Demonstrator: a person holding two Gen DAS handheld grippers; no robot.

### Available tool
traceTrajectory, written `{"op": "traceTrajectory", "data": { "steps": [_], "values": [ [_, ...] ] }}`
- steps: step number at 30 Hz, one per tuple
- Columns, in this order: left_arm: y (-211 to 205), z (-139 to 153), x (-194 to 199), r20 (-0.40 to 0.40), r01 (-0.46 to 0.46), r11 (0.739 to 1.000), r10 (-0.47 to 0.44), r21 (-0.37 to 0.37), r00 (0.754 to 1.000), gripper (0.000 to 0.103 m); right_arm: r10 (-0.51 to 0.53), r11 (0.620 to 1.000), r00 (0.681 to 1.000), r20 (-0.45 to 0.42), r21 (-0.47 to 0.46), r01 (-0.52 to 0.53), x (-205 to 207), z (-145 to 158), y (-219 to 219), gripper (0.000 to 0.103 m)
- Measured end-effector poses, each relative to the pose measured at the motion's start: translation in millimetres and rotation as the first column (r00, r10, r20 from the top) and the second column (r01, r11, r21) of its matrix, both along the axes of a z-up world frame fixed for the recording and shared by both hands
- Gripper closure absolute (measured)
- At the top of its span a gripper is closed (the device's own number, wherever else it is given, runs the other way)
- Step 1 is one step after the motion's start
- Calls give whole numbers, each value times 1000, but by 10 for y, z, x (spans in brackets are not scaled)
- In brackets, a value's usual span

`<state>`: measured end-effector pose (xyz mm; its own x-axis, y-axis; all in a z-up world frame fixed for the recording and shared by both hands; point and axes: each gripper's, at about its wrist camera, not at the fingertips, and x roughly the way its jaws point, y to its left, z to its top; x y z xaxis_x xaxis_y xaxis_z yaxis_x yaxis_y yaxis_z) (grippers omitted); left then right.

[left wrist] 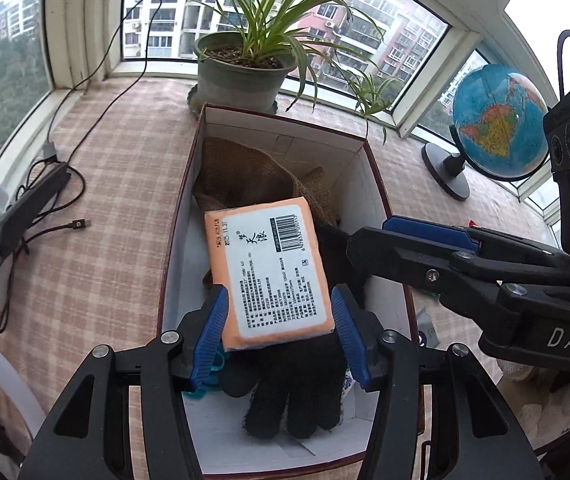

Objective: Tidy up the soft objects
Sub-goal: 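Lower the pack onto the glove in the box and open both grippers, then withdraw both grippers from the box toward the red pouch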

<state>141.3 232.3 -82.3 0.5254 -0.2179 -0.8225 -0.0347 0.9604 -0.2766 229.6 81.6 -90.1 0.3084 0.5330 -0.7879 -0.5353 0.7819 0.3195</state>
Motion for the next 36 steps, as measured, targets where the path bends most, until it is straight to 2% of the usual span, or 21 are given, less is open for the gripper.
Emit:
{"op": "traceTrajectory", "data": {
  "steps": [7, 19, 28, 36],
  "values": [
    [0, -6, -32, -3, -15, 1000, 15, 9, 1000, 50, -8, 1000, 1000, 13, 7, 8, -2, 53, -82, 60],
    [-134, 75, -138, 16, -34, 999, 35, -26, 999, 50, -30, 999, 998, 49, -12, 31, -111, 146, -451, 57],
    [-562, 263, -127, 60, 24, 999, -23, -23, 998, 50, -79, 997, 991, 108, -12, 80, -208, 318, -1073, 56],
    [-1007, 360, -68, 81, 87, 995, -83, -49, 993, 50, -146, 989, 979, 140, -14, 150, -286, 399, -1785, 54]
  ]
}}
